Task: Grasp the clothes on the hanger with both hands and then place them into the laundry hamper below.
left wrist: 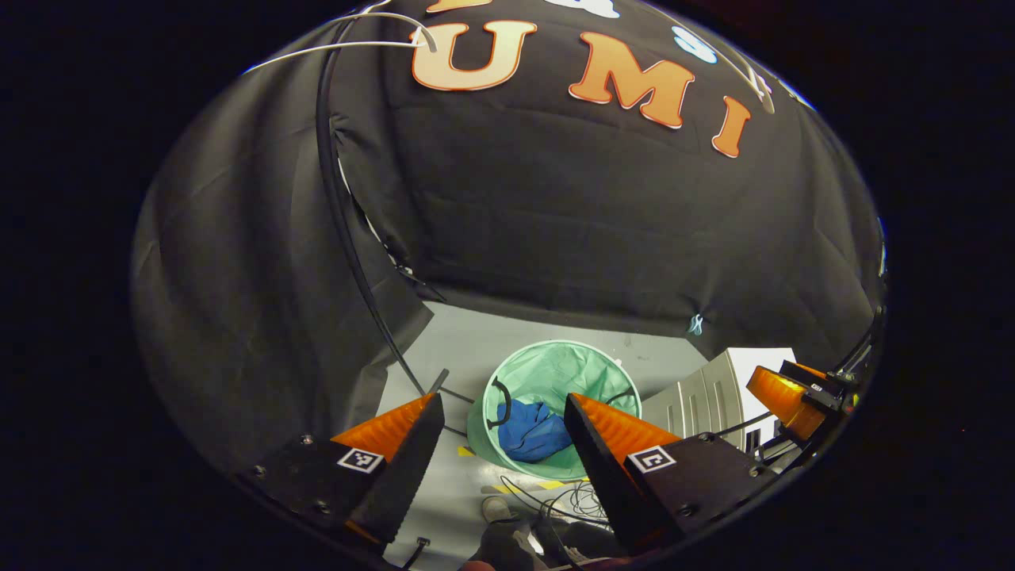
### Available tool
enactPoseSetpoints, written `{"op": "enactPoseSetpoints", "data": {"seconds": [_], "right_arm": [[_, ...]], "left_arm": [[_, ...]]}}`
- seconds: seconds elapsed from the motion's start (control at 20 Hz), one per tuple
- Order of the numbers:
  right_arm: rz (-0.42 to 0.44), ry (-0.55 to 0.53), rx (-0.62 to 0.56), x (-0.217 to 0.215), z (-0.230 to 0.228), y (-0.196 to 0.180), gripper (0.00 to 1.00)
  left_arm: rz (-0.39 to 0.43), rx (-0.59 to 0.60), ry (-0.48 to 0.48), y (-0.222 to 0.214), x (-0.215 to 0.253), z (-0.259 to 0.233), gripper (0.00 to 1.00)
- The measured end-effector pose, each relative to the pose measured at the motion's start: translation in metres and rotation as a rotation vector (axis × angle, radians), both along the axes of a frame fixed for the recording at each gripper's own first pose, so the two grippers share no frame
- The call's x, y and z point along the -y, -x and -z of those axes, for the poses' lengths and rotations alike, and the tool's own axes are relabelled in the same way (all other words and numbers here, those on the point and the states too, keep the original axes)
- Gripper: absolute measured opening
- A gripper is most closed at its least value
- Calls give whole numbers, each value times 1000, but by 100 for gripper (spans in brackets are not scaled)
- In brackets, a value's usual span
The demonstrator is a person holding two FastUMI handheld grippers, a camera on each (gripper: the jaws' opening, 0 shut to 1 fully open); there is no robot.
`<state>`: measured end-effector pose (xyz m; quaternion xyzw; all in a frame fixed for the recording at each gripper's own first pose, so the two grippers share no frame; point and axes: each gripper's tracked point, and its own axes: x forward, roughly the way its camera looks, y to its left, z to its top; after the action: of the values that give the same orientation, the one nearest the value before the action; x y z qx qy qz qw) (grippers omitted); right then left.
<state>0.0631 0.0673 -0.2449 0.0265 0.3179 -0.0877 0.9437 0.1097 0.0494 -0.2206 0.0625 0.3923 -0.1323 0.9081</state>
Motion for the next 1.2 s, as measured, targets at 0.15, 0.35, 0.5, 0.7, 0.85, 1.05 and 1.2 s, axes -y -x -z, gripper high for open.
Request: {"op": "enactPoseSetpoints", "data": {"seconds": [0.15,0.35,0.5,0.7,0.85,1.05,1.2], "right_arm": [[22,4,25,1,-13,4,99],[45,17,71,5,-33,9,99],[65,21,140,6,-66,17,99],[87,52,237,15,-111,27,99],[106,114,285,29,-137,36,98],[111,109,365,30,-174,37,98],[109,125,444,30,-209,41,98]], "left_arm": [[1,51,15,-1,-7,-23,97],[-15,136,29,-1,-16,-50,97],[-33,183,68,7,-17,-63,97],[-37,274,93,15,-29,-95,96],[-33,382,119,12,-40,-144,97],[-17,520,158,14,-23,-182,96],[6,603,184,16,-15,-214,96]]}}
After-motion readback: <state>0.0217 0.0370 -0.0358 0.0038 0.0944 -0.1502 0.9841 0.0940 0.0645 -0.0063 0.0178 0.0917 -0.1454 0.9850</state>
